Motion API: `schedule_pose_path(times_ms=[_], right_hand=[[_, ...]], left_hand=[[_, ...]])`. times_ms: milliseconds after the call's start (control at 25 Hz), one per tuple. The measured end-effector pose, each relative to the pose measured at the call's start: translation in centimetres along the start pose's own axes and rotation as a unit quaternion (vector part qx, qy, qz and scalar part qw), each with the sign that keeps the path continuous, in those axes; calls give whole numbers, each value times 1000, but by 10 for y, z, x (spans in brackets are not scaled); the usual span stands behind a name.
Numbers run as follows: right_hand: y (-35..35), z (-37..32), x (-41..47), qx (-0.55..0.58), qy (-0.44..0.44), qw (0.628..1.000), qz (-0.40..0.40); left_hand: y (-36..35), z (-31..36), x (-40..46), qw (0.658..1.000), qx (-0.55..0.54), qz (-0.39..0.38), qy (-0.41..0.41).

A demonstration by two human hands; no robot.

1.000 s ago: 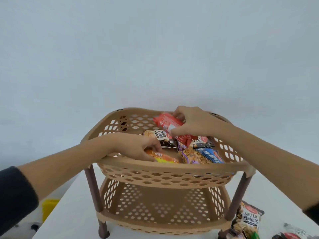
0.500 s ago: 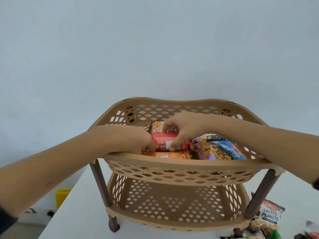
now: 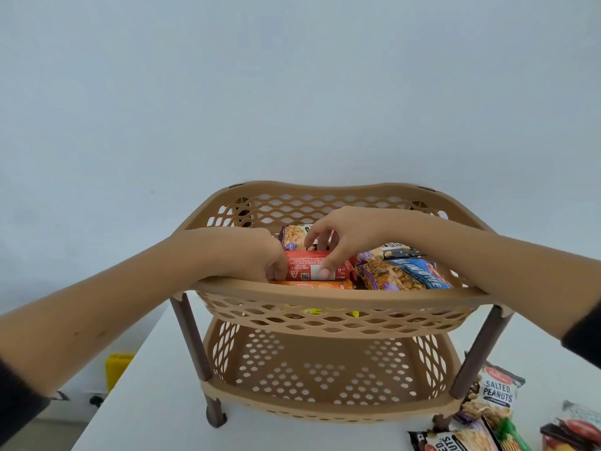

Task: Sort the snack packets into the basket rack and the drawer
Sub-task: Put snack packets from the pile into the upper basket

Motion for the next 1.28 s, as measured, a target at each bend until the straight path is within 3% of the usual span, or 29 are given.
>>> schedule_pose_path(times_ms=[120,240,360,440,520,600,680,760,880,1000,1080,1160,1280], right_hand=[[15,2,-22,42,-2,997,61],[28,7,-61,104,-5,986,133],[32,10,-114,210,18,940,269],[25,10,-160,280,45,881,379],[-2,10,-210,335,56,817,466],[-41,17,-247,377,49,776,504],[-96,29,-270,403,0,764,504],[-162,44,-287,442,-66,754,482],[-271,64,-309,469,-187,743,440],[-354,70,-326,388,-276,796,374],[-389,65,-331,361,-269,850,273],[-415,58,-337,320,-256,901,141],[-440,58,-352,233,-271,934,-3]], left_hand=[[15,-8,-15,997,-27,73,-25],[38,-15,-44,973,-107,202,-37],[51,-1,-81,890,-233,385,-76],[48,33,-109,820,-274,485,-131],[34,84,-137,765,-271,555,-181],[10,134,-143,734,-275,577,-229],[-25,182,-125,739,-318,536,-256],[-65,224,-91,761,-396,447,-253],[-130,285,-32,827,-448,283,-187],[-183,322,10,912,-369,168,-67],[-206,337,26,939,-319,124,-23],[-219,343,34,936,-334,113,-15],[-229,341,42,922,-367,123,-13]])
Point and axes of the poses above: each hand's wrist, its own x-axis towards the middle knuckle, its own y-axis out of the back of the hand, z = x × y, the point moved 7 cm from there along x, towards the middle knuckle, and after that the axes turned 10 degrees about -z, right-handed, at the moved point
